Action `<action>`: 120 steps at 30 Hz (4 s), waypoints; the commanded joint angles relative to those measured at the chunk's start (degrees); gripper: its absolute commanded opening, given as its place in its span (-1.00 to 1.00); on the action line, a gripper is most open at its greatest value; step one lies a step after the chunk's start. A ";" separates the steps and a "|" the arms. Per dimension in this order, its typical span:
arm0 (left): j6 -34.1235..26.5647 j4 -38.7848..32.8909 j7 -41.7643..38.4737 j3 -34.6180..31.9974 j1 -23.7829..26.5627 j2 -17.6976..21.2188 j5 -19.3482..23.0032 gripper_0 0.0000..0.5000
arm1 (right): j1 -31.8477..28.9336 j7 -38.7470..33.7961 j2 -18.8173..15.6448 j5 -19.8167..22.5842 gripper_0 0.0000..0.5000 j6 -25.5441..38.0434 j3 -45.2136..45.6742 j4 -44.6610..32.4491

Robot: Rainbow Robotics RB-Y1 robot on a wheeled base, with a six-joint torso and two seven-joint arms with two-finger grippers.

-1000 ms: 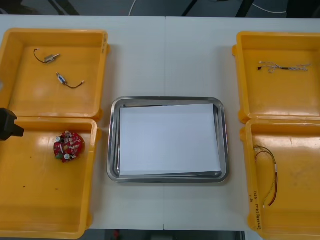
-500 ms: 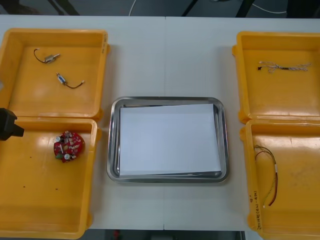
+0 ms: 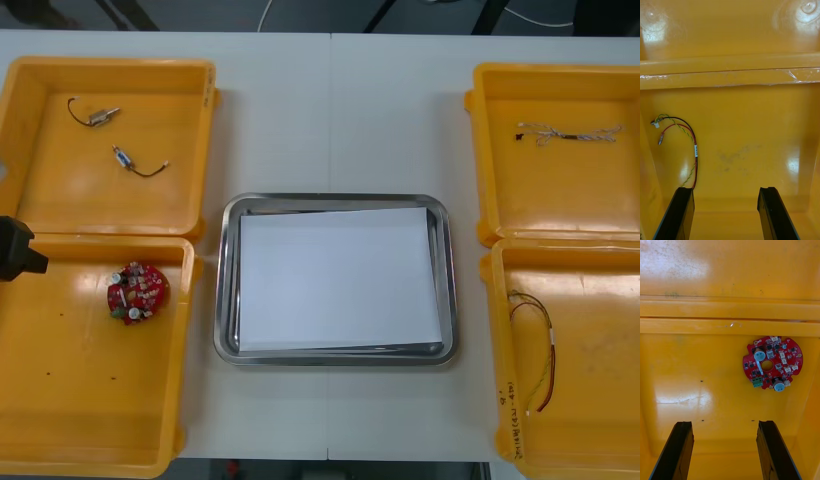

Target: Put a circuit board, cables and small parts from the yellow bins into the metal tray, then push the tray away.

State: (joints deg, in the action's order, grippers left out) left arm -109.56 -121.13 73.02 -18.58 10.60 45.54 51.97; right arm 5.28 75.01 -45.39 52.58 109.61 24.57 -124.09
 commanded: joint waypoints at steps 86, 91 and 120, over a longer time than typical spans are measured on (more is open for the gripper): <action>-0.04 0.72 -5.43 0.38 0.83 0.52 0.68 1.00 | 1.48 1.10 0.13 0.77 1.00 -0.01 0.48 -2.65; 1.36 0.46 -4.11 0.47 0.74 0.52 2.00 1.00 | 0.52 0.84 0.13 -0.02 1.00 -0.62 -0.13 -4.06; 22.46 -5.43 7.67 10.67 -8.93 11.33 6.65 1.00 | -7.75 -2.41 2.15 -2.39 1.00 -11.70 -5.76 -7.05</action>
State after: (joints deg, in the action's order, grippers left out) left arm -89.18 -124.27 73.24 -9.51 3.37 52.95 57.71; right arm -0.74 74.79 -44.15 51.73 98.95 20.95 -128.85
